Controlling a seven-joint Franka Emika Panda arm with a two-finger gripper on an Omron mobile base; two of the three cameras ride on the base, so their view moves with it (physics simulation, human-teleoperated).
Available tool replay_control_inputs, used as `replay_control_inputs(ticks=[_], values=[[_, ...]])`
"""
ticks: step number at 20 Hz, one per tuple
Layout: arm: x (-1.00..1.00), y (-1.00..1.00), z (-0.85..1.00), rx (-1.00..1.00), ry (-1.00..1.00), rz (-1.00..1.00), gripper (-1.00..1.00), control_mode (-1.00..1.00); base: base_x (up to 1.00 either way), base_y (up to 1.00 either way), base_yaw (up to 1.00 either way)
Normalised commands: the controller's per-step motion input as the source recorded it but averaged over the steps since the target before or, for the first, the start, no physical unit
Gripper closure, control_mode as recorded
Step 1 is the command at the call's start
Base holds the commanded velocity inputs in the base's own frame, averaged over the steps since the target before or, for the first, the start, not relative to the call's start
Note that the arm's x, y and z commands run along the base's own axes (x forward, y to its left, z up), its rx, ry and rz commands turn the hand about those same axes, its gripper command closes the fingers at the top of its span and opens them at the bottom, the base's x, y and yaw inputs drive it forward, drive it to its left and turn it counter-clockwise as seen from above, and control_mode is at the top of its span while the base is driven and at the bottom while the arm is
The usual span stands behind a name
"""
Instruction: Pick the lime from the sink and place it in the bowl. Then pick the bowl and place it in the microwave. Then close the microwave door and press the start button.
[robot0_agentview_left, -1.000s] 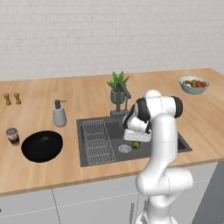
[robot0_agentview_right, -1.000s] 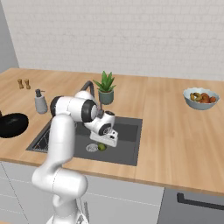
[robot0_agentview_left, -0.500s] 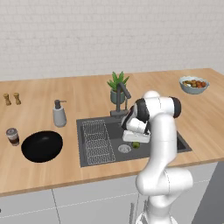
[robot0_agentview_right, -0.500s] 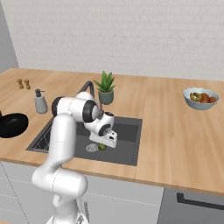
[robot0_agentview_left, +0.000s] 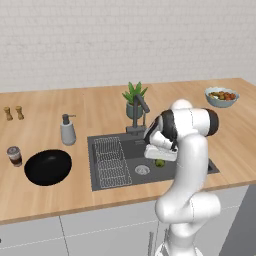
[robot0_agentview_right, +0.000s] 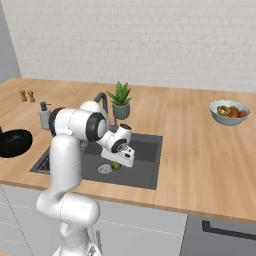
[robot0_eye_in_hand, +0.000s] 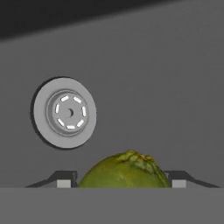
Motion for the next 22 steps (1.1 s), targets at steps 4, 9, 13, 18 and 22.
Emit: replay_control_inputs(ticks=[4, 9, 13, 18, 22], values=[[-0.76, -0.02, 1.00, -0.03, -0.17, -0.05, 1.00, -1.00, 0.00, 0.00, 0.00], [-0.70, 0.00, 1.00, -0.03, -0.13, -0.07, 1.00, -1.00, 0.00, 0.00, 0.00], [-0.68, -0.01, 1.00, -0.02, -0.09, -0.09, 1.00, -1.00, 0.00, 0.00, 0.00], [-0.80, 0.00, 1.00, -0.02, -0.08, -0.10, 1.00, -1.00, 0.00, 0.00, 0.00], [-0.79, 0.03, 1.00, -0.05, -0.09, -0.03, 1.00, -1.00, 0.00, 0.00, 0.00]])
